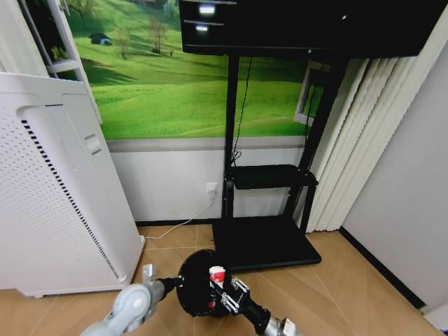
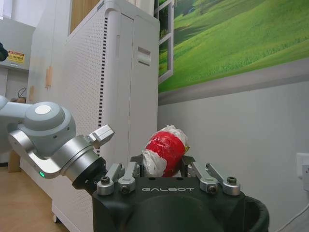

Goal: Pick up the trash bin and place the garbage on the floor into it.

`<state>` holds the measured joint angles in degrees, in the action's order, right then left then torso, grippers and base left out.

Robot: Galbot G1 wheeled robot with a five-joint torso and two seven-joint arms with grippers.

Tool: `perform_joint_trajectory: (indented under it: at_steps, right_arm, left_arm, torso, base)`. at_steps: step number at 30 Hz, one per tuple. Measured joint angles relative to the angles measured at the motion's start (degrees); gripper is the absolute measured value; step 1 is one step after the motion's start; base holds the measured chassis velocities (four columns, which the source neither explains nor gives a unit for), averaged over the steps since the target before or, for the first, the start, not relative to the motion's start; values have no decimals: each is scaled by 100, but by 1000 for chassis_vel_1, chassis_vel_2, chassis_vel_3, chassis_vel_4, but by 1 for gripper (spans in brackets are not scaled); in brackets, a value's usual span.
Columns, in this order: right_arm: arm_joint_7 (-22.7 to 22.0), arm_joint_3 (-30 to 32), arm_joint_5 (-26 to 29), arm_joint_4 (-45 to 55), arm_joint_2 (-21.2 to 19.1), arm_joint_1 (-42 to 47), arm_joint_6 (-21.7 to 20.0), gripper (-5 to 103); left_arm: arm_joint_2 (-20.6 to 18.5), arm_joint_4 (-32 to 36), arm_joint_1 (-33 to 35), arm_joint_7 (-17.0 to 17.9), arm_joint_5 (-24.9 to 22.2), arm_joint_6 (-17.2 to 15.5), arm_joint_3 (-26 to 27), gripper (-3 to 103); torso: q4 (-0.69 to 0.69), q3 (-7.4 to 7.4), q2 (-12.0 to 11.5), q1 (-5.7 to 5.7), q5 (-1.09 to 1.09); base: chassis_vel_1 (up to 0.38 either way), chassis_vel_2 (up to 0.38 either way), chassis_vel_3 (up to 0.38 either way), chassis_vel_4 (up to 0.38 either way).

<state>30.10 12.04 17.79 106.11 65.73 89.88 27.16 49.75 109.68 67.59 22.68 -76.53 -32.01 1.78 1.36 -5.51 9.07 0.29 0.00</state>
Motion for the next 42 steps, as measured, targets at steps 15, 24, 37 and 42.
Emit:
perform_joint_trajectory:
  at_steps: [15, 24, 37, 42]
  right_arm:
    - [-57, 111, -59, -161, -20, -82, -66, 70]
    - [-726, 422, 343, 181, 48, 44, -320, 98]
    - [-2735, 1749, 1142, 366, 555, 146, -1085, 100]
    - [-3162, 2326, 1338, 498, 568, 231, -1425, 100]
  left_arm:
    - [164, -260, -393, -99, 36, -27, -365, 2]
    - [164, -69, -61, -2, 67, 9, 10, 2]
    - [57, 1311, 2036, 246, 405, 42, 2030, 2]
    - [370, 2127, 3394, 176, 601, 147, 3602, 2]
  torso:
    - [0, 0, 0, 0, 0]
    - [1, 1, 0, -1, 0]
    - [0, 1, 1, -1, 1]
    - [1, 1, 1, -1, 0]
  base:
    - [0, 0, 0, 0]
    - [0, 0, 0, 0]
    - [0, 0, 0, 0]
    - [0, 0, 0, 0]
